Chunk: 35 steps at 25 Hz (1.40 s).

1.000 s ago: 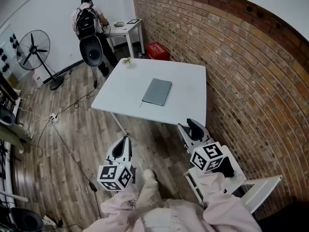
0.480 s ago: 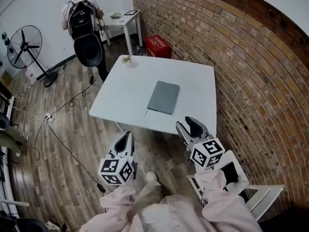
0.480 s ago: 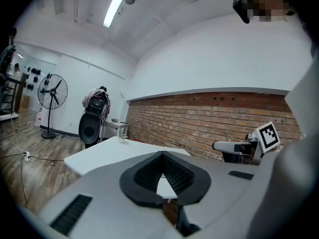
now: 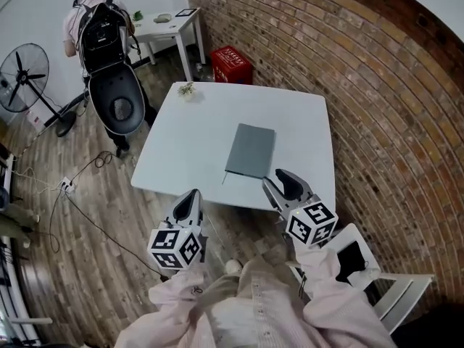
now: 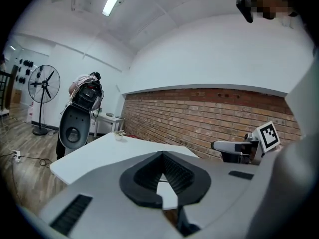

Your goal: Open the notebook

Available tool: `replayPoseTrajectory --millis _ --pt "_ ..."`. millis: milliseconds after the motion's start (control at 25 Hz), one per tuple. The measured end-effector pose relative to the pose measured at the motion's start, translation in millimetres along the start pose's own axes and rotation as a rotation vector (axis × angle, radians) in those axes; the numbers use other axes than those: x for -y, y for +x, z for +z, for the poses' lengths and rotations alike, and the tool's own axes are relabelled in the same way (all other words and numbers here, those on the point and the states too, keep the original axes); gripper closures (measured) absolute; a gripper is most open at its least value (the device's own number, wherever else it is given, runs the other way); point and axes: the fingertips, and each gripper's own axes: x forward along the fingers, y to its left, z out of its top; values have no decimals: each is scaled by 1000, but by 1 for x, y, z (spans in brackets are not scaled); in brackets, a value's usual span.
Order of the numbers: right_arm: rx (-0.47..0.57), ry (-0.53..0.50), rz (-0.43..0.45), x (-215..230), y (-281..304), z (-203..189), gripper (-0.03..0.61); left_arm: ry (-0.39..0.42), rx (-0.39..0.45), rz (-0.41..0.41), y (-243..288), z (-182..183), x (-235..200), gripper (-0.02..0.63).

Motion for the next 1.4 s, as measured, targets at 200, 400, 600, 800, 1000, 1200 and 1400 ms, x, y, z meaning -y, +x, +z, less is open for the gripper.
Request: replayPoseTrajectory --millis 200,400,600,800,1000,1200,1400 --pt "-42 21 -32 13 12 -14 419 -18 -29 -12 15 -8 -11 620" --pt "-67 36 -71 36 29 -24 419 -33 -46 -16 37 -13 -23 620" --pt "-109 83 -117 66 53 -37 419 -46 -87 -38 76 -17 -34 620" --pt "-180 129 -167 99 80 -54 419 -66 -143 -78 124 -27 -42 620" --pt "-254 185 -199 126 101 -73 419 -97 -210 -102 164 -39 -52 620" --pt "-337 272 -234 144 108 -95 419 -120 -272 -118 193 -49 -58 620" --pt "-419 375 -270 156 111 -118 419 -136 -337 -129 217 -63 -62 620"
